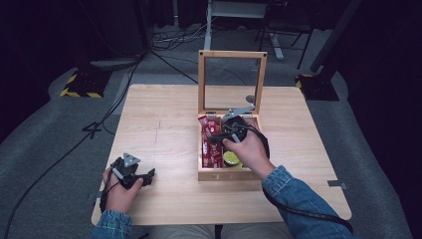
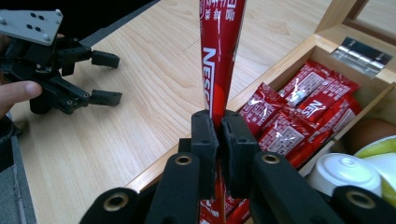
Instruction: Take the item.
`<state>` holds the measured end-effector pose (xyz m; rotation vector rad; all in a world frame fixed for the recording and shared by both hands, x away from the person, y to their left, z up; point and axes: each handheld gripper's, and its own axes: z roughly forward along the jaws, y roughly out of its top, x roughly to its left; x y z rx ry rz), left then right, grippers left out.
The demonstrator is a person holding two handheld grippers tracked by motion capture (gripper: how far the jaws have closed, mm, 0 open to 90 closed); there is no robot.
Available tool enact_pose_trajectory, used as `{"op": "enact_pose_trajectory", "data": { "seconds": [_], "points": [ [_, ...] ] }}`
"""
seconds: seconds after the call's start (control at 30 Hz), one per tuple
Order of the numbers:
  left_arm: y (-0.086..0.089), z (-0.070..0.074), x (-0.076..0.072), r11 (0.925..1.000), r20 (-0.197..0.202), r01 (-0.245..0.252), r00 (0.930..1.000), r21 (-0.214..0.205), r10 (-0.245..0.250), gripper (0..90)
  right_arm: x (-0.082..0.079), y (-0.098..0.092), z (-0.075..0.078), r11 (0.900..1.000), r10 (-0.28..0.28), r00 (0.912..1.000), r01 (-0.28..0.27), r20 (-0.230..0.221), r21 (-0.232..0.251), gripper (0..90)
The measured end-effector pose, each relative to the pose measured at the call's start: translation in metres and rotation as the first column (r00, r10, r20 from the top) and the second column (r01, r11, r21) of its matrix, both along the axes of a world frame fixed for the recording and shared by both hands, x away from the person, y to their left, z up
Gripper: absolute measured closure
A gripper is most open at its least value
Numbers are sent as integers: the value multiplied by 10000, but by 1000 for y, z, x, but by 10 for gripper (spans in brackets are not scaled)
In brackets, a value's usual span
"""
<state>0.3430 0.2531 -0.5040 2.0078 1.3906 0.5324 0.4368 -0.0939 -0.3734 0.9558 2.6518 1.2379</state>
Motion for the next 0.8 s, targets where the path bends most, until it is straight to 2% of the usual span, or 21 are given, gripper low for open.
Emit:
{"op": "enact_pose_trajectory", "data": {
  "seconds": [0.37,0.8],
  "points": [
    [0,0,1,10000,29,32,10000,24,-32,179,-1,-12,14,9998,-150,9995,146,273,136,850],
    [0,0,1,9999,-37,158,9999,59,-158,147,-1,-47,28,9975,-675,9958,663,611,226,847]
  ]
}}
